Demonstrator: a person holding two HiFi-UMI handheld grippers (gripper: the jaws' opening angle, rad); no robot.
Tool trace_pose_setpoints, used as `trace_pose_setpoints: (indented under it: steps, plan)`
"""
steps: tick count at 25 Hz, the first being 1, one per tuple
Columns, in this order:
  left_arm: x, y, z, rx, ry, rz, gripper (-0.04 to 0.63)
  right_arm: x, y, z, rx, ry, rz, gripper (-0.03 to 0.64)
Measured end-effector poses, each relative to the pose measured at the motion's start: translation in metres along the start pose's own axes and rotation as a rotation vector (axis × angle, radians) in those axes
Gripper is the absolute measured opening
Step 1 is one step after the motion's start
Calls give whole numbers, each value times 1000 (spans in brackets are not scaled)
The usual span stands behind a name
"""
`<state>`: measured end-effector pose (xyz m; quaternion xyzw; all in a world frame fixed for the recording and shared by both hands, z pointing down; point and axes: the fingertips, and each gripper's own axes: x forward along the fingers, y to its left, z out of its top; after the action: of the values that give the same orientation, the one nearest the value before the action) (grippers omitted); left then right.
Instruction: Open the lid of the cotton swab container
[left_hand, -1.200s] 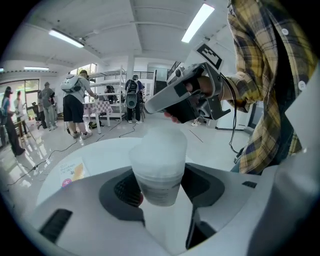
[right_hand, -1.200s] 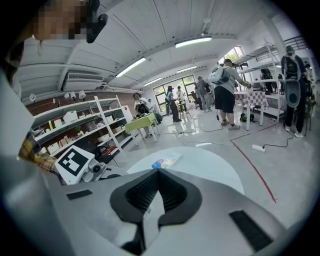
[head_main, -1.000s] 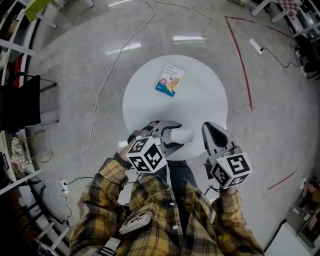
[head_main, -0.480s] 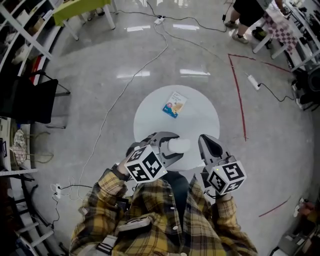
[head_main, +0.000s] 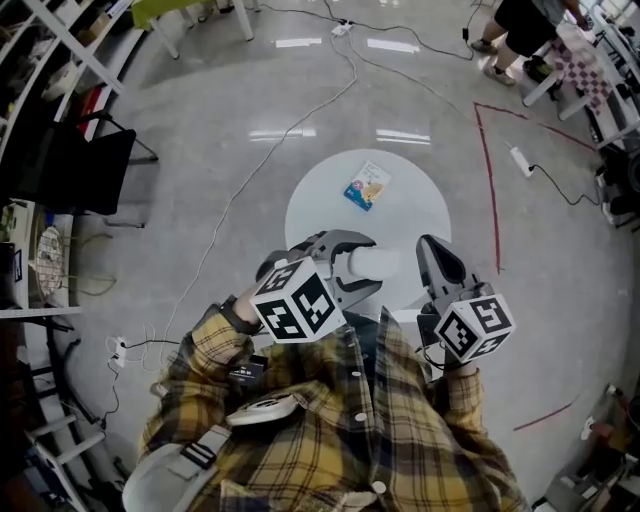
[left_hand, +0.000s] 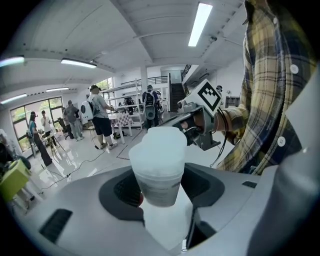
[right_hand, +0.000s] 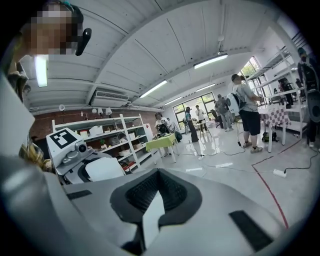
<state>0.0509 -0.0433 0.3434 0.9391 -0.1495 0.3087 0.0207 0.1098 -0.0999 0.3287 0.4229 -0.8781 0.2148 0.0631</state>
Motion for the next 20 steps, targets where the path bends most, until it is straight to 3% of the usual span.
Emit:
trace_pose_setpoints:
  steps: [20]
  plan:
    - [-7,-6,1,2,-10,-67,245,0,25,6,-24,-20,41,17]
